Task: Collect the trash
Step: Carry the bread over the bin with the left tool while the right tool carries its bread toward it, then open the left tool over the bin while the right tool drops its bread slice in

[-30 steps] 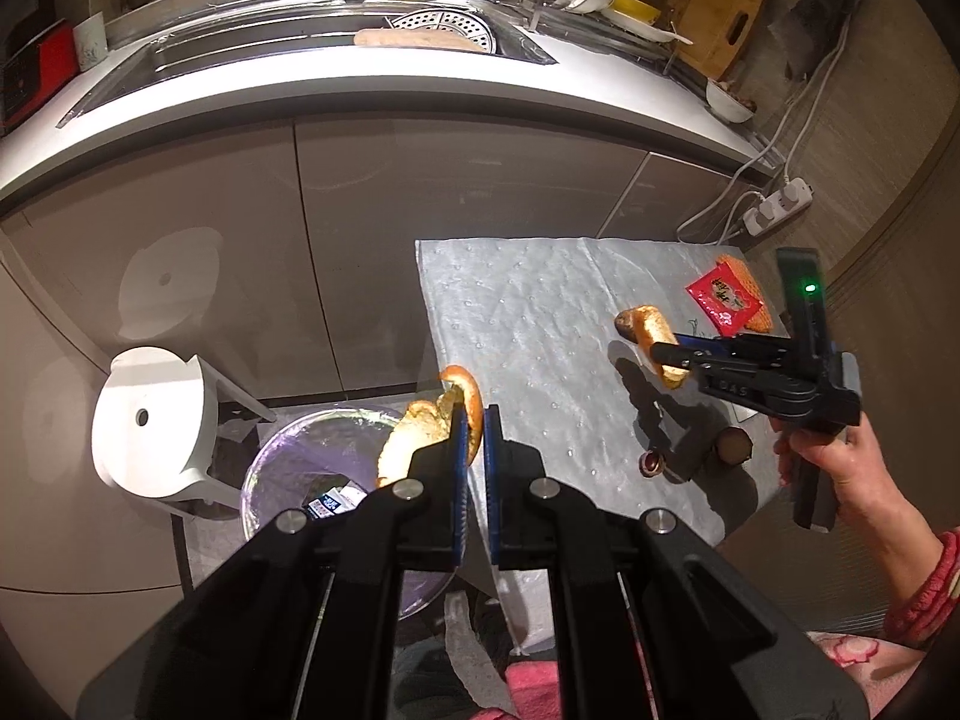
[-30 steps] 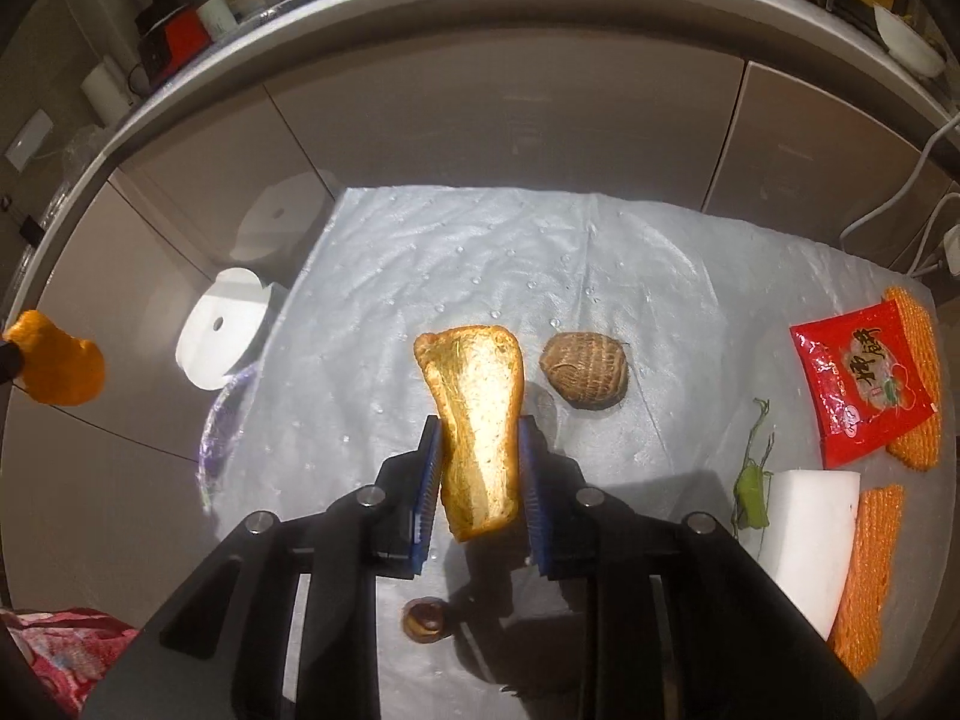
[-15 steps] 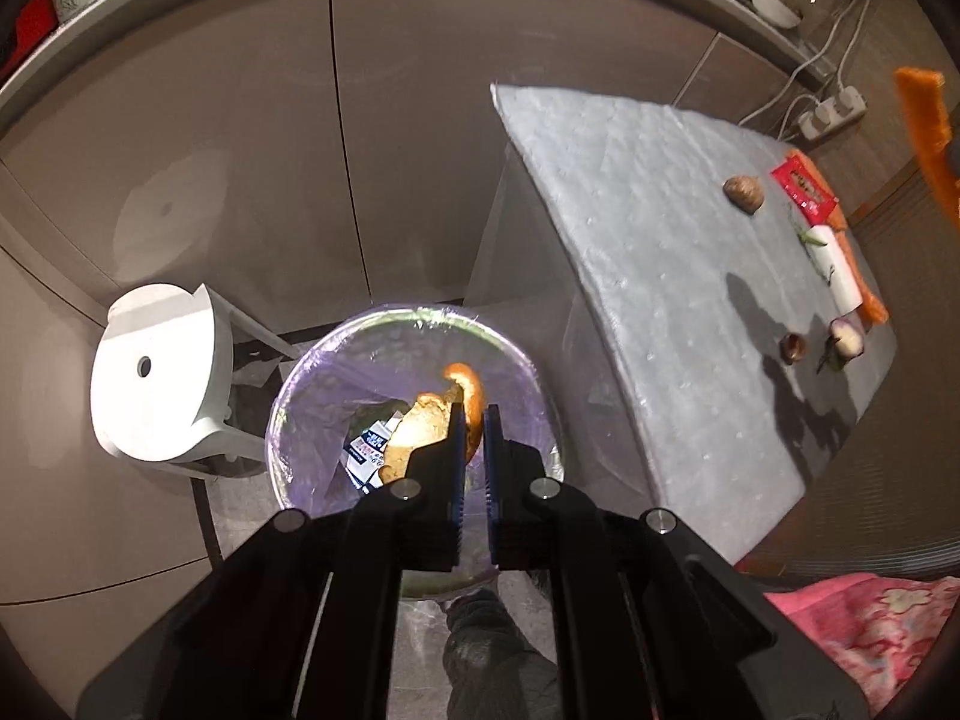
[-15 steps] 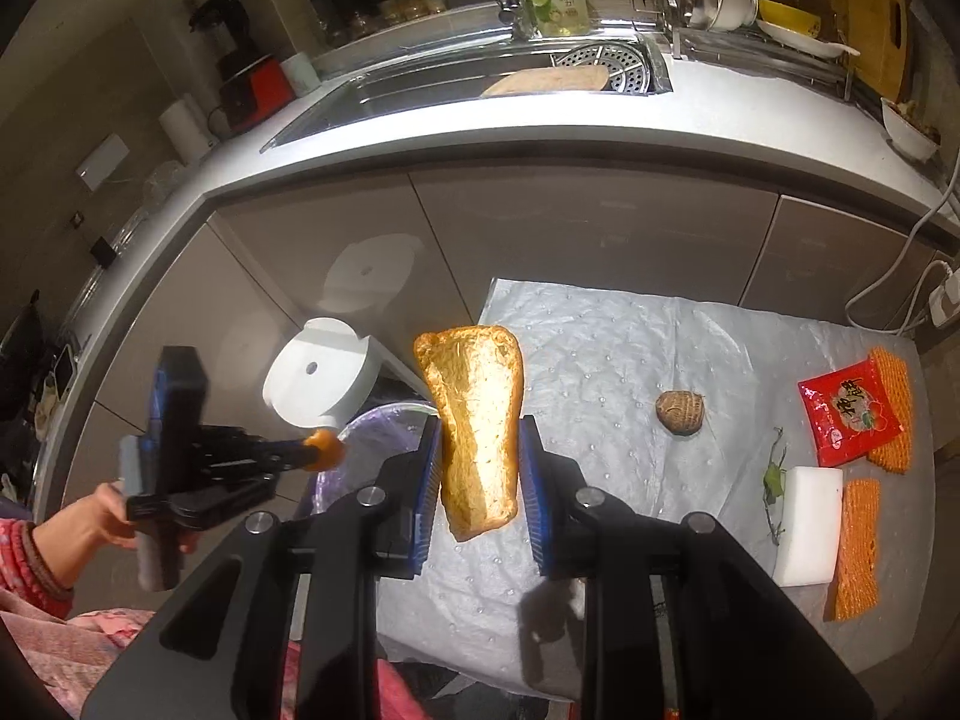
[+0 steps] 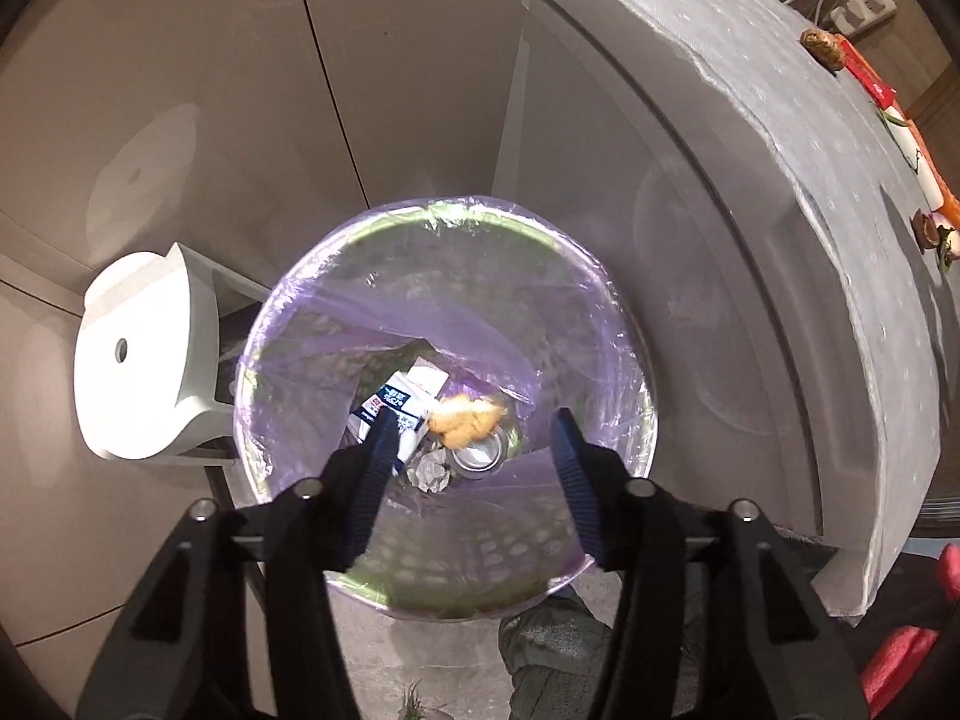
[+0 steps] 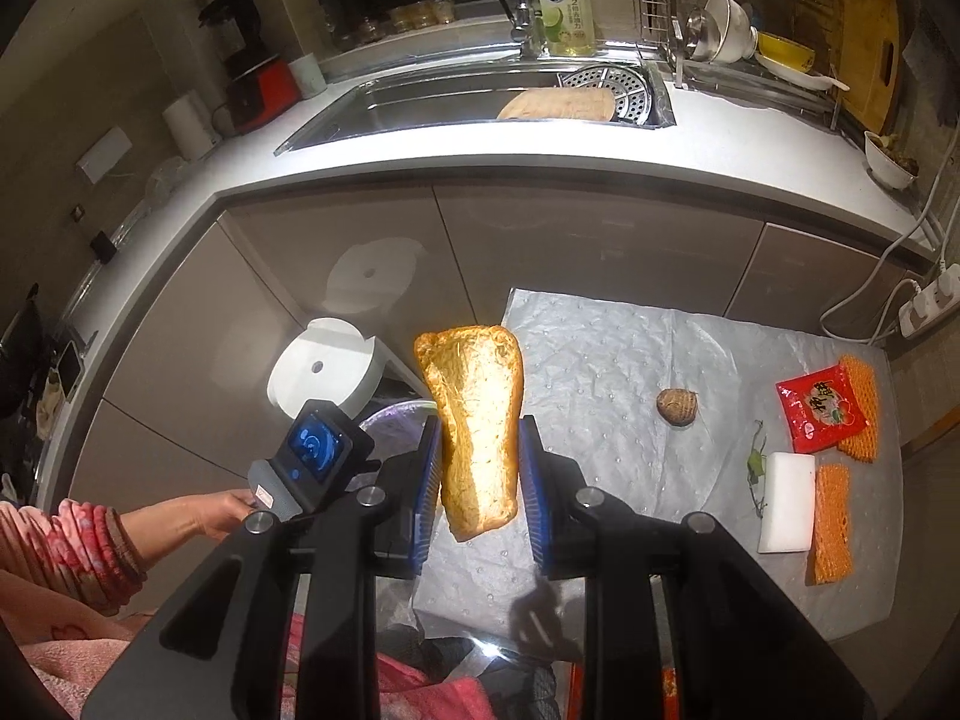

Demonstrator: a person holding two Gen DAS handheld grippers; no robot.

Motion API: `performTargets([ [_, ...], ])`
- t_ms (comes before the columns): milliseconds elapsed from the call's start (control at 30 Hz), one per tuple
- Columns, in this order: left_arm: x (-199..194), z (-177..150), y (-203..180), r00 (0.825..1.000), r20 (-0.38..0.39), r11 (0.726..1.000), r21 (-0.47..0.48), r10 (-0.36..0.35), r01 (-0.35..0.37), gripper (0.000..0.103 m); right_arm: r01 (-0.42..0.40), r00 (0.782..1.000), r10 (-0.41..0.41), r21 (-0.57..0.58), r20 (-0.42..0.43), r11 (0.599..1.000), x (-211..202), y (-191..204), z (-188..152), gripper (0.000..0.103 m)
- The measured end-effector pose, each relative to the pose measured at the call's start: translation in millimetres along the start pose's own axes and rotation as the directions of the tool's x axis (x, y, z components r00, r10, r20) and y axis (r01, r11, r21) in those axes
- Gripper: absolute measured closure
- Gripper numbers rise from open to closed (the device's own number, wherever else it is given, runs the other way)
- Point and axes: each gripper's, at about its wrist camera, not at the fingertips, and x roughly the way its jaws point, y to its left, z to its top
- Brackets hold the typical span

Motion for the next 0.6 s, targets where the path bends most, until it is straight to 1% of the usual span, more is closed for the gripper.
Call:
performTargets([
  [133, -15.6, 3.5, 0.0, 1.000, 0.021, 1.000, 0.002, -0.010, 0.010, 0.048, -0.022, 1.000, 0.022, -0.004, -0.004, 1.000, 4.8, 5.5, -0.4, 0.077],
  [200, -33.5, 6.3, -0.1, 0.999, 0.045, 1.000, -0.011, -0.019, 0.019, 0.048, -0.038, 0.999, 0.038, -0.012, -0.005, 0.999, 9.2, 9.2, -0.2, 0.077],
  [267, -58.8, 9.0, 0.6, 0.996, 0.088, 0.999, -0.026, -0.030, 0.032, 0.048, -0.054, 0.998, 0.054, -0.020, -0.011, 0.998, 16.1, 11.8, 0.9, 0.077],
  [333, -91.4, 11.5, 1.0, 0.991, 0.131, 0.998, -0.044, -0.040, 0.046, 0.042, -0.075, 0.997, 0.074, -0.026, -0.020, 0.997, 25.6, 15.6, 1.7, 0.077],
  [367, -106.6, 12.1, 0.5, 0.989, 0.141, 0.998, -0.047, -0.040, 0.047, 0.032, -0.086, 0.996, 0.085, -0.029, -0.023, 0.996, 31.1, 17.6, 2.2, 0.077],
  [400, -122.1, 12.2, 0.0, 0.986, 0.163, 0.998, -0.047, -0.040, 0.049, 0.030, -0.099, 0.995, 0.098, -0.033, -0.029, 0.995, 38.0, 19.4, 2.6, 0.077],
  [467, -157.8, 10.2, 0.0, 0.972, 0.232, 0.998, -0.053, -0.027, 0.040, 0.028, -0.116, 0.993, 0.115, -0.042, -0.042, 0.992, 52.2, 24.2, 2.6, 0.077],
  [500, -174.5, 8.5, 0.3, 0.966, 0.257, 0.998, -0.062, -0.015, 0.032, 0.023, -0.128, 0.991, 0.125, -0.049, -0.051, 0.991, 60.6, 26.6, 2.8, 0.077],
  [600, -217.1, 5.8, 2.6, 0.952, 0.305, 0.996, -0.091, 0.021, 0.007, 0.016, -0.155, 0.985, 0.148, -0.074, -0.093, 0.985, 92.7, 36.6, 1.1, 0.077],
])
